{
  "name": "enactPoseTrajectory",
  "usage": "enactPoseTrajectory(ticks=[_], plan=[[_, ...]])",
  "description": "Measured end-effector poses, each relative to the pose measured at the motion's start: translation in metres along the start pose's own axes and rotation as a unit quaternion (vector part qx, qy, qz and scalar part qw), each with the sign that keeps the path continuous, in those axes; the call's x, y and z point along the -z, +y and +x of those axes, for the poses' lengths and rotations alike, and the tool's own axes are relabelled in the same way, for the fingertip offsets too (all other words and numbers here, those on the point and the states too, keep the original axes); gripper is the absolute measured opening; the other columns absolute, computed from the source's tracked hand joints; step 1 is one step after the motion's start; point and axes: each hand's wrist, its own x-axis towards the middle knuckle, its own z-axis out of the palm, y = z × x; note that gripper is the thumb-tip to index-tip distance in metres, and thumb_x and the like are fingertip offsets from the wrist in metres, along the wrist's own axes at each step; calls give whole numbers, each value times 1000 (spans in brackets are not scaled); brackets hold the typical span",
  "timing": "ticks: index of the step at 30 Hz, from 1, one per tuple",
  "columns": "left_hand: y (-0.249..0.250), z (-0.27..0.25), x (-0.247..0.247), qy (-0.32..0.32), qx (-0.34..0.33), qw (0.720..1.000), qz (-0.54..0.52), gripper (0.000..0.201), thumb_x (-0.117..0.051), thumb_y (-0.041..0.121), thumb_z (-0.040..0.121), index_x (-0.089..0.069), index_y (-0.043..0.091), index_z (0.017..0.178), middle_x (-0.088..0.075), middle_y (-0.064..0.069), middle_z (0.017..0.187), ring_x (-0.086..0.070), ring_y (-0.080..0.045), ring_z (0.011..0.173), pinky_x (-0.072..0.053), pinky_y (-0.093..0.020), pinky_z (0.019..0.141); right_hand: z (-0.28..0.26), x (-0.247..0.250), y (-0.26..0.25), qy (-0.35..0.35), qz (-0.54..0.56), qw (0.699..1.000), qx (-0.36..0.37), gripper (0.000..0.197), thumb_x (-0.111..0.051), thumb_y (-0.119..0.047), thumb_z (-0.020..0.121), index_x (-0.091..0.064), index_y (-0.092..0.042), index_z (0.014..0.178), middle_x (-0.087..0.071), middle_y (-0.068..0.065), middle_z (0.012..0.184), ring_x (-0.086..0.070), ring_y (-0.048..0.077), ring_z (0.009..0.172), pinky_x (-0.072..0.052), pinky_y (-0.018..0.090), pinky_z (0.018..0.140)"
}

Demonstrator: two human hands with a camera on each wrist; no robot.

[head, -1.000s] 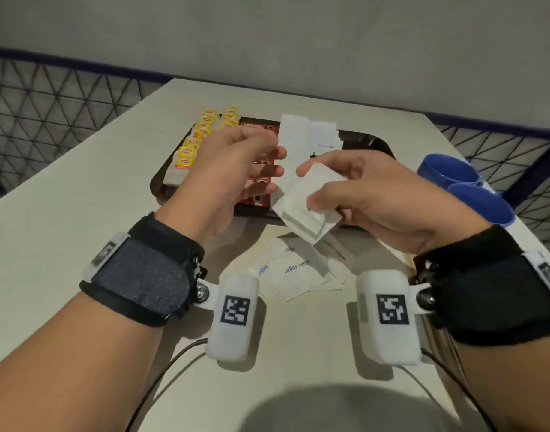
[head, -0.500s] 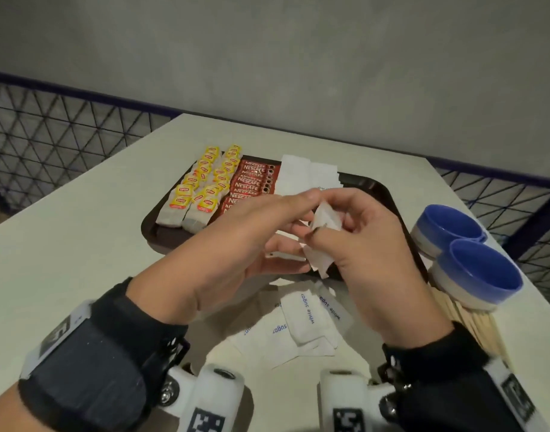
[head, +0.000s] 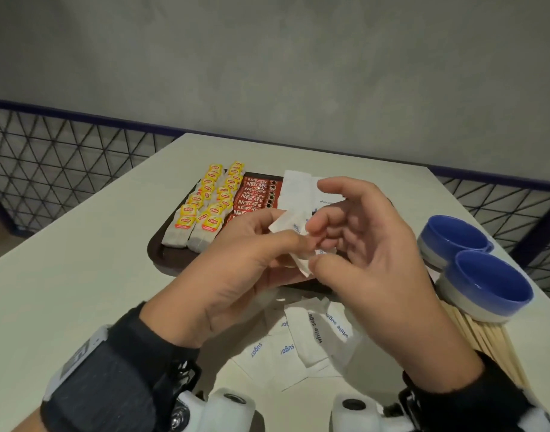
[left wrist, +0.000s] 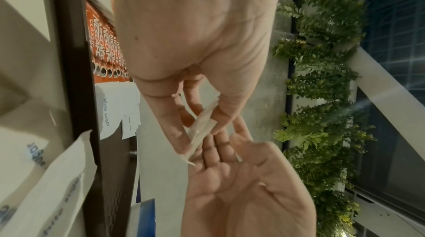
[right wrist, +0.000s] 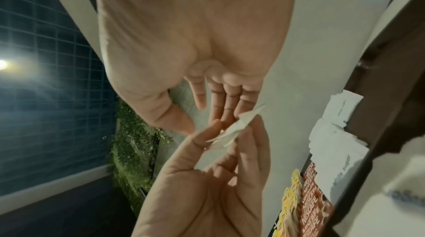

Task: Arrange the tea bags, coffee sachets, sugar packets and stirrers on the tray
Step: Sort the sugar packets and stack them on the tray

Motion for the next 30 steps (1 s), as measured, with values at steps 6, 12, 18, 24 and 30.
enactPoseTrajectory(ticks=[6, 12, 18, 24, 30], plan=[[2, 1, 4, 36, -42, 998, -14, 31, -67, -5, 89, -68, 5, 119, -79, -13, 107, -78, -25, 88, -65, -30, 69, 6, 13, 10, 168, 30, 985, -19, 33, -73, 1, 82, -70, -22, 104, -71, 2, 95, -68, 10, 86, -58, 30, 76], [2, 0, 3, 36, -85, 995, -37, 45, -76, 7, 73, -70, 6, 118, -79, -14, 107, -77, -21, 83, -64, -29, 69, 6, 5, 9, 91, 149, 978, -114, 21, -73, -10, 86, -71, -14, 106, -79, -2, 93, -74, 6, 79, -54, 12, 62], [-1, 3, 6, 48, -86, 995, 11, 16, -68, 12, 92, -78, 5, 104, -79, -8, 90, -74, -18, 79, -65, -35, 75, 7, 6, 13, 149, 111, 978, -90, 17, -70, -8, 89, -72, -17, 103, -79, -11, 94, -75, 3, 88, -55, 12, 65], [-3, 3, 4, 31, -66, 997, 16, 17, -64, 5, 95, -81, 3, 95, -77, -17, 91, -69, -20, 71, -65, -35, 74, 3, 1, 15, 109, 10, 993, -37, 22, -66, -6, 94, -69, -25, 105, -76, -16, 95, -72, 1, 89, -57, 14, 70], [-4, 3, 4, 17, -68, 997, 32, 19, -83, 15, 81, -80, 4, 97, -78, -18, 96, -74, -25, 79, -63, -38, 77, 4, 4, 16, 73, -17, 997, -28, 30, -68, -8, 94, -69, -35, 105, -75, -19, 99, -71, 1, 96, -58, 17, 77]])
